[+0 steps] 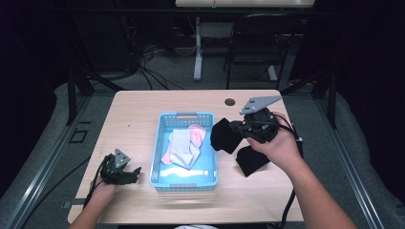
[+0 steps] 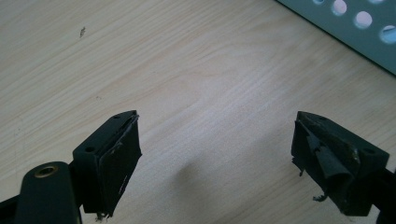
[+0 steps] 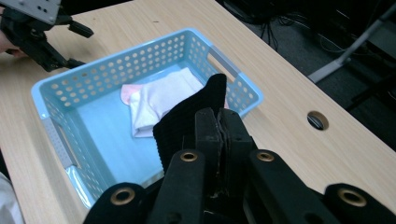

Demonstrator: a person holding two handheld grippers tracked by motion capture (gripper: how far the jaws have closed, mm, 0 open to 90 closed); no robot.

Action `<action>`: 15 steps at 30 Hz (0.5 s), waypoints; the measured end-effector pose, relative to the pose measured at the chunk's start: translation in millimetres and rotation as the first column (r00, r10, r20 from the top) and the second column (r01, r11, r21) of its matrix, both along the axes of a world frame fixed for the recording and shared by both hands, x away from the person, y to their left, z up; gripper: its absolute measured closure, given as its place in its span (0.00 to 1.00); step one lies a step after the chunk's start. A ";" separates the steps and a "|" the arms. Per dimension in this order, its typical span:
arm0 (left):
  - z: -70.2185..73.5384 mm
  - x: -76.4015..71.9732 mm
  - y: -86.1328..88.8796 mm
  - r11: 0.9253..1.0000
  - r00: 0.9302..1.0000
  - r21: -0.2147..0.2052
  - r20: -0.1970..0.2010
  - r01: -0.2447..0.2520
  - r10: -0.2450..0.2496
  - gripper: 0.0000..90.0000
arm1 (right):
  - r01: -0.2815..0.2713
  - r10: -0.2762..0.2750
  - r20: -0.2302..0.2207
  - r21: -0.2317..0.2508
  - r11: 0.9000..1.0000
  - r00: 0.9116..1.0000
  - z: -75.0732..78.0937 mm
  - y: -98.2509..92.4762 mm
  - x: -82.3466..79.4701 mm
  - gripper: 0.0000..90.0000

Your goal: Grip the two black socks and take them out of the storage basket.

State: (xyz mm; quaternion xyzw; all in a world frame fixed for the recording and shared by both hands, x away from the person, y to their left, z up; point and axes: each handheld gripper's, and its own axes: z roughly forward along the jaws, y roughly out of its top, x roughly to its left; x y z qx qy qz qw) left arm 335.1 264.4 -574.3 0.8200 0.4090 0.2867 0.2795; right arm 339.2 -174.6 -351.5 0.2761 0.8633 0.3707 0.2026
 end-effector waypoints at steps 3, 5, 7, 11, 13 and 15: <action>-0.2 0.0 0.0 1.000 1.000 0.001 0.000 0.000 0.000 0.17 | 0.029 -0.029 -0.001 0.004 1.000 1.000 -7.4 -12.1 -4.5 0.98; -0.5 0.0 -0.2 1.000 1.000 0.004 -0.002 0.001 -0.001 0.17 | 0.054 -0.054 -0.008 0.006 0.999 0.999 -16.3 -22.2 -7.2 0.98; -0.5 -0.1 -0.2 1.000 1.000 0.003 -0.002 0.000 0.000 0.17 | 0.071 -0.071 -0.014 0.007 0.997 0.997 -21.7 -28.0 -8.5 0.98; -0.7 0.0 -0.3 1.000 1.000 0.003 -0.005 -0.002 0.002 0.17 | 0.088 -0.088 -0.026 0.011 0.996 0.996 -29.9 -34.4 -9.8 0.98; -0.9 0.1 -0.4 1.000 1.000 0.004 -0.004 0.000 0.000 0.17 | 0.094 -0.093 -0.037 0.007 0.996 0.995 -35.2 -37.0 -10.0 0.98; -0.9 0.1 -0.5 1.000 1.000 0.006 -0.004 0.000 0.000 0.17 | 0.101 -0.101 -0.052 0.006 0.995 0.994 -41.9 -38.9 -9.5 0.98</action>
